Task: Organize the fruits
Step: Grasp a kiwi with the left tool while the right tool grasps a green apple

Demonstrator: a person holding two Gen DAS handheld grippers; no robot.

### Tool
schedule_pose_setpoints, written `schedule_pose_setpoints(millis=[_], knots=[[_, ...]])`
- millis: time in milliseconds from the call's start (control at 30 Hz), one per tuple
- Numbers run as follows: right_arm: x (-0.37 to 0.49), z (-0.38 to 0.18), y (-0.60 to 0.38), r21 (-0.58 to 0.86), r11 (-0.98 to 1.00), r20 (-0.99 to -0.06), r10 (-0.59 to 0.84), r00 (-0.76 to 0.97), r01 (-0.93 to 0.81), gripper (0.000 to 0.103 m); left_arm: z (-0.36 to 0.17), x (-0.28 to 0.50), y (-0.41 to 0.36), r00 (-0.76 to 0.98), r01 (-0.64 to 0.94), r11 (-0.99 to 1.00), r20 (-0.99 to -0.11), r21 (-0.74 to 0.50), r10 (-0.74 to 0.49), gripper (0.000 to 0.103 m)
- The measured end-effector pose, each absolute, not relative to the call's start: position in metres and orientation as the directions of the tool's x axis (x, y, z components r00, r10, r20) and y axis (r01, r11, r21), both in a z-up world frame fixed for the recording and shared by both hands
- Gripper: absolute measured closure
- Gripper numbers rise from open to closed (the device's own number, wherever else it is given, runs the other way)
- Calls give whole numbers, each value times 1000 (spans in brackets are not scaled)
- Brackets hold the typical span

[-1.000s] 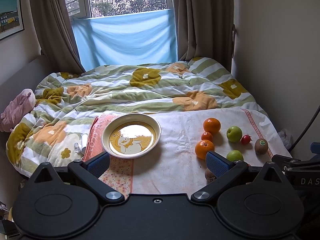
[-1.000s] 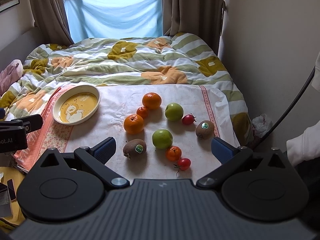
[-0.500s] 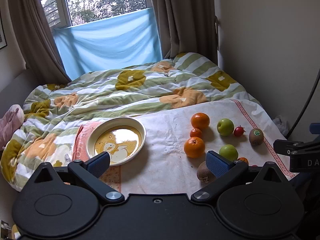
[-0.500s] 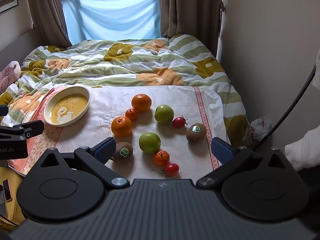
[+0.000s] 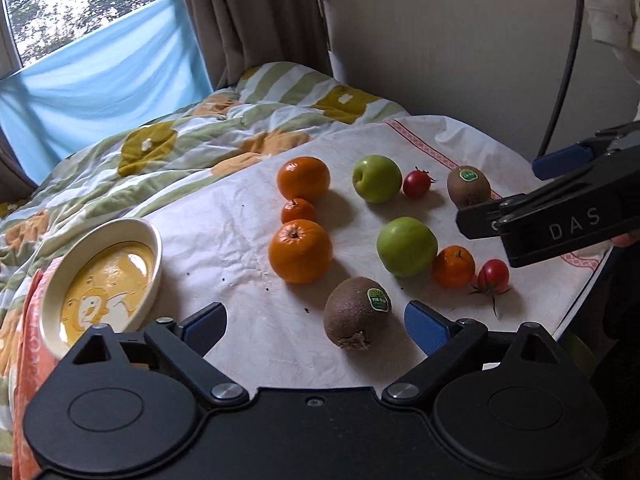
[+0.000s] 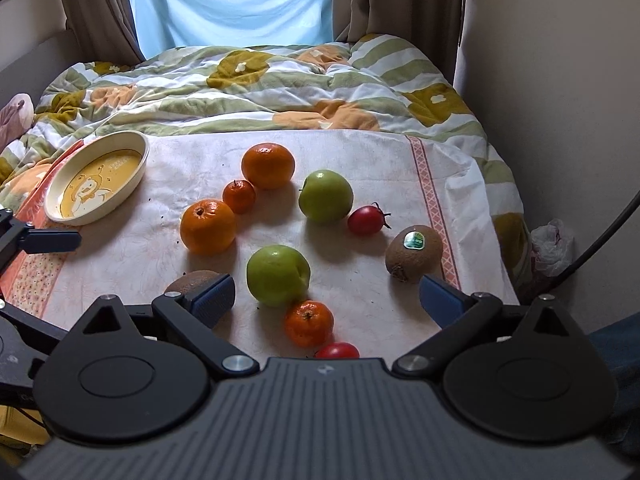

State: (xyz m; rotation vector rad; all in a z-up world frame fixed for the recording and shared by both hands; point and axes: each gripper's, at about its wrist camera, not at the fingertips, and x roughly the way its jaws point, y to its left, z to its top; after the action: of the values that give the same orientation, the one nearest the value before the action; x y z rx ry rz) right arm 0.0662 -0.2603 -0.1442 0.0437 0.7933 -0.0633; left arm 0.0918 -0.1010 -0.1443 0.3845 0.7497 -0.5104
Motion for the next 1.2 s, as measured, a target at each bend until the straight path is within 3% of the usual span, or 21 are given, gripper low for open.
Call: schedule_pose_setpoints(millis=[300, 433, 667, 867, 1133, 1200], knots=[[104, -190, -248, 26, 998, -736, -14, 677, 50, 0, -192, 119, -120, 547, 640, 759, -764, 117, -343, 18], [112, -196, -244, 18, 999, -738, -7, 674, 31, 0, -202, 119, -127, 533, 657, 745, -772, 119, -347, 19], [118, -203, -242, 31, 1000, -746, 25, 666, -2, 4, -209, 124, -126, 504, 660, 749, -776, 61, -380, 46], [121, -210, -242, 53, 998, -761, 51, 647, -17, 19, -209, 122, -127, 512, 663, 745, -768, 69, -385, 46], [125, -216, -242, 58, 998, -767, 57, 639, -21, 21, -208, 119, -122, 530, 639, 765, -766, 80, -363, 47], [127, -217, -241, 59, 998, -768, 59, 637, -21, 25, -208, 119, -121, 543, 626, 775, -764, 93, -347, 47]])
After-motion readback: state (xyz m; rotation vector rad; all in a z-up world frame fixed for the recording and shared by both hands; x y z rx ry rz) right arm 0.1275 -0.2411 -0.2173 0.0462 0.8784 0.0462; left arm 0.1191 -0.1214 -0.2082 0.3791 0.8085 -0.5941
